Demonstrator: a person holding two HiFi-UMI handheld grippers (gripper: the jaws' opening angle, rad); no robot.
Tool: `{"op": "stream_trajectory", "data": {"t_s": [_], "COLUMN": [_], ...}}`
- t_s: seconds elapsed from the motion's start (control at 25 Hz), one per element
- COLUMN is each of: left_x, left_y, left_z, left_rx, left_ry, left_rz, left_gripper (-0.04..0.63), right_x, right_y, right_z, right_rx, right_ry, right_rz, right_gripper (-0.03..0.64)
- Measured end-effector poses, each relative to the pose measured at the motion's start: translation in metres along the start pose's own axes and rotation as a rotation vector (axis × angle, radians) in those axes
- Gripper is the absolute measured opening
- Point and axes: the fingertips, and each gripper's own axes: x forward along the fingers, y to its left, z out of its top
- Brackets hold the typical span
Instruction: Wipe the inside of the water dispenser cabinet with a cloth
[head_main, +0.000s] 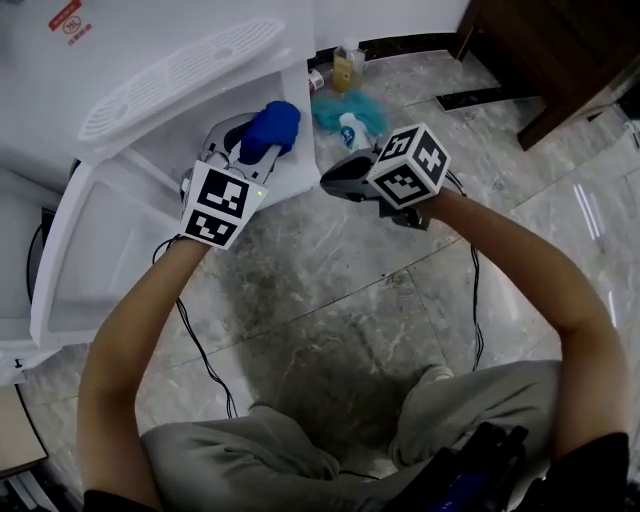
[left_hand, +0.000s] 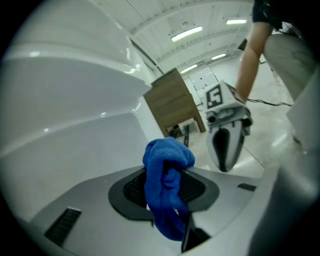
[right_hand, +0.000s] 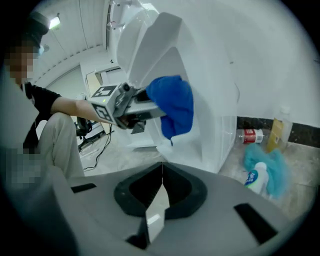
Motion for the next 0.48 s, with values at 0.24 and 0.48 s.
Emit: {"op": "stream_trajectory", "data": {"t_s": [0.24,0.48], "left_x": [-0.014,-0.022], "left_y": [-0.034,-0.064], "left_z": [-0.028,-0.056], "left_rx": [0.005,-0.027], "left_ry": [0.091,0.168], "left_rz": [-0.097,-0.204], "left_gripper": [0.133,0.133], "right_x": [-0.005,-0.004], "right_y": [0.000,0.017], "right_z": [0.040,0.030], "right_rx": [-0.055,-0.153], "right_ry": [-0.073,-0.014], "right_rz": [-0.021,-0.033], "right_gripper": [-0.002,-0.002]}}
